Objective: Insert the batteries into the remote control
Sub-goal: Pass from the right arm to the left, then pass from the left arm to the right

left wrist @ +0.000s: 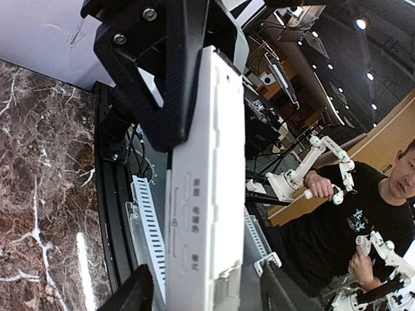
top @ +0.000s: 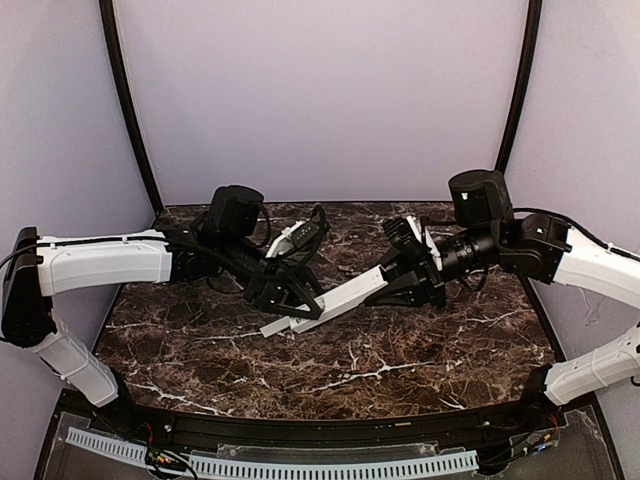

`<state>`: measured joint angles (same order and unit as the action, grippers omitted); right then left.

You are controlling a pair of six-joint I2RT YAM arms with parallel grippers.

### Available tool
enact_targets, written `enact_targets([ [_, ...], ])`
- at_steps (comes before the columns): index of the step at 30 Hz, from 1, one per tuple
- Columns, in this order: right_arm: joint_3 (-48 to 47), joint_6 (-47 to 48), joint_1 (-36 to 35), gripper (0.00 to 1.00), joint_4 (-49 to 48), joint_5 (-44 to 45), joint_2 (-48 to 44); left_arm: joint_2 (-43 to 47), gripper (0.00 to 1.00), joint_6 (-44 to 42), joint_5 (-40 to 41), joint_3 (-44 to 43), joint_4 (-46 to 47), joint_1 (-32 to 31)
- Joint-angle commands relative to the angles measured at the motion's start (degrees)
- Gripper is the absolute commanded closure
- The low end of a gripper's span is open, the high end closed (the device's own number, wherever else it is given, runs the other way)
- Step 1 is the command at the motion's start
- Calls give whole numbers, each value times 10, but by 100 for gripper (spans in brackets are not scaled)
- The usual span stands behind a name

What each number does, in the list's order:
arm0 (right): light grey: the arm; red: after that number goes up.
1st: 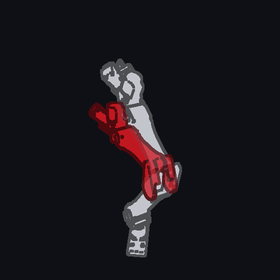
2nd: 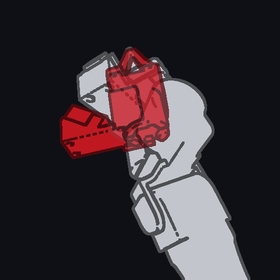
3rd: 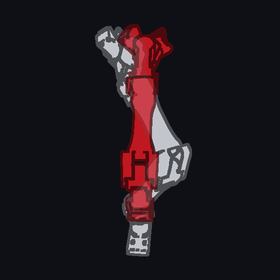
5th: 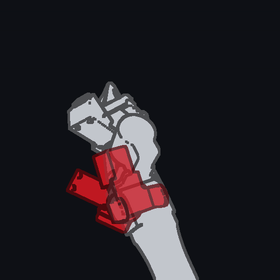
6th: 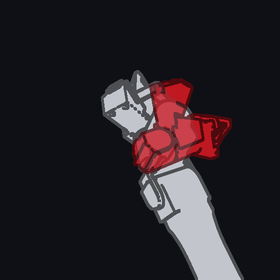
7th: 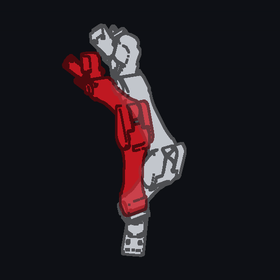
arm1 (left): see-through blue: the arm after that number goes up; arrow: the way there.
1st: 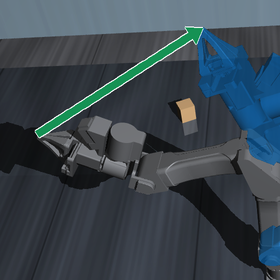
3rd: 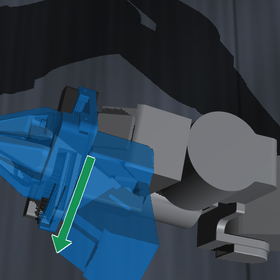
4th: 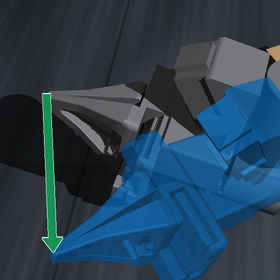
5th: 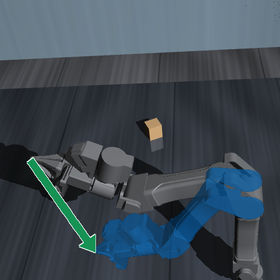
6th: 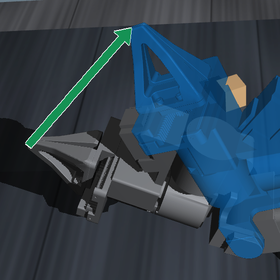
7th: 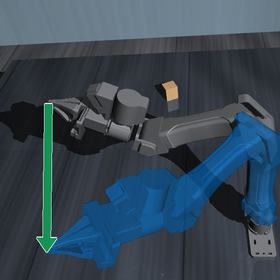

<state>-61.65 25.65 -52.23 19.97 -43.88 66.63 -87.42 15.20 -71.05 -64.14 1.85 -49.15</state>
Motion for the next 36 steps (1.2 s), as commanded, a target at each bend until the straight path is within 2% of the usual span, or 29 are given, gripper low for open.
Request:
enact_targets([
  [1,-18,23,-11,100,15,30,-5,7,50,11,-35,-2,21,-1],
  [5,-17,27,-12,99,17,47,-12,7,65,17,-40,-2,32,-2],
  [10,-14,27,-12,89,14,67,-23,9,79,18,-36,-4,42,0],
  [12,-9,21,-12,73,11,77,-29,10,84,18,-34,-6,44,1],
  [16,20,-13,-12,42,-31,109,-65,21,85,7,-9,-7,44,10],
  [19,61,-53,-11,18,-87,166,-108,35,88,-14,32,1,51,17],
  [20,72,-71,-11,8,-105,187,-120,43,89,-21,40,4,51,18],
  [21,83,-90,-11,2,-121,205,-131,46,89,-35,59,5,52,19],
  [23,96,-134,-7,1,-140,246,-144,54,89,-56,95,5,51,20],
  [25,86,-190,9,1,-130,249,-128,58,89,-77,137,4,49,20],
  [31,65,-308,55,1,-127,152,-63,53,88,-123,256,4,58,20],
  [36,59,-368,76,1,-163,95,-41,46,88,-138,274,8,71,18],
])
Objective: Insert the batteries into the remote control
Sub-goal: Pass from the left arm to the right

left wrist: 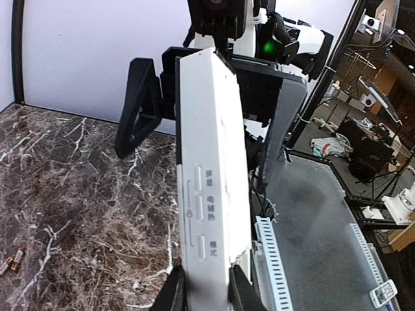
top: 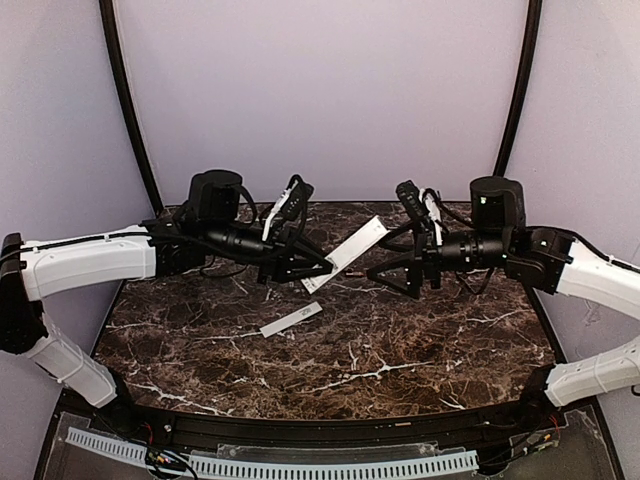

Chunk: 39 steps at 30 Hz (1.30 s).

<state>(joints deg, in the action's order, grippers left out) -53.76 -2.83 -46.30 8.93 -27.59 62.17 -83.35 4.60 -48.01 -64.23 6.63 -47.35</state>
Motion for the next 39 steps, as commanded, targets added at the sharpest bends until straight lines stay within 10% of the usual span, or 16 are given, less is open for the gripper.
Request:
enact_targets([
  [1,-19,-96,24,1,-66,-90,7,4,88,-34,50,10,23,-1],
  [9,-32,-185,77,8,-121,-181,50,-4,89,-74,90,9,4,-17],
  [19,-11,-242,92,45,-189,-191,65,-20,91,-7,129,19,77,-25],
  [31,35,-298,96,48,-284,-176,91,-51,93,59,173,26,154,-27],
  [39,38,-312,100,70,-320,-189,122,-65,93,84,164,20,168,-29],
])
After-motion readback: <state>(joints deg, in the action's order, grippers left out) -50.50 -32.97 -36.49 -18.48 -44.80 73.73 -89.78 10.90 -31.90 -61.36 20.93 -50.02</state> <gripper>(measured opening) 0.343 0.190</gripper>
